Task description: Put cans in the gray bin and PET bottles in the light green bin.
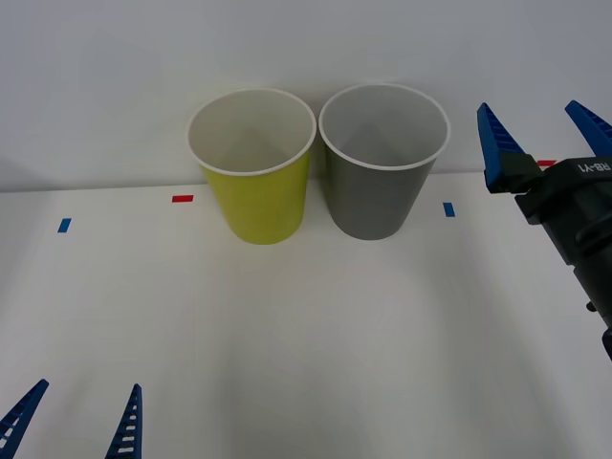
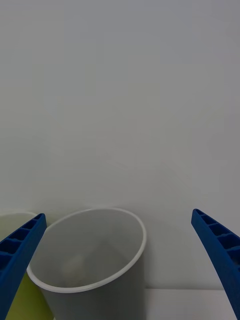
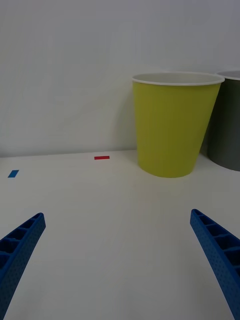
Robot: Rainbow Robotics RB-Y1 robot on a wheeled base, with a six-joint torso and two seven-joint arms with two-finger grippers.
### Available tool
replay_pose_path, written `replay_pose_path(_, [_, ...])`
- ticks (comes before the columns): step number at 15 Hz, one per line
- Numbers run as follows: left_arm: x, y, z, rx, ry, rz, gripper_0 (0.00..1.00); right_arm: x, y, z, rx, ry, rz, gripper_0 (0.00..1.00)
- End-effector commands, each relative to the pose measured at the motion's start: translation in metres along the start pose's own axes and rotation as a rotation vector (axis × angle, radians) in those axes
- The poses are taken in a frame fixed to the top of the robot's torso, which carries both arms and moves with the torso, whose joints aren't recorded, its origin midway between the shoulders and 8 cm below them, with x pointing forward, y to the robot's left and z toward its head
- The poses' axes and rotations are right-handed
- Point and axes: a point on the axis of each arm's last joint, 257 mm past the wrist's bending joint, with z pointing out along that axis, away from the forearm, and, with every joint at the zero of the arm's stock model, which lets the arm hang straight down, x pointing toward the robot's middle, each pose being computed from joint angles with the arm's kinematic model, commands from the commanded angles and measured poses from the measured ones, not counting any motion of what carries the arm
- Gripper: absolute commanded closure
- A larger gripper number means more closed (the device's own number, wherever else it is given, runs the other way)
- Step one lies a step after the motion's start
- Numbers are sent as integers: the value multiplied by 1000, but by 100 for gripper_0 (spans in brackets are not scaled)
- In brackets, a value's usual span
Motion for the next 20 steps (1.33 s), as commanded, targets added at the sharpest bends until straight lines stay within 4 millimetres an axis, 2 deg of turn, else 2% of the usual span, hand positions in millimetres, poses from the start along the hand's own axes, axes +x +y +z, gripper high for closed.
replay_pose_path(1, [0,0,0,0,0,0,0,32,-19,-20,50,13,-35,0])
replay_pose_path(5, [0,0,0,0,0,0,0,54,-31,-53,106,24,-52,0])
replay_pose_path(13, [0,0,0,0,0,0,0,99,-34,-133,174,39,-99,0])
replay_pose_path(17, [0,0,0,0,0,0,0,110,-29,-161,203,79,-149,0])
replay_pose_path(20, [0,0,0,0,0,0,0,121,-18,-176,219,108,-91,0])
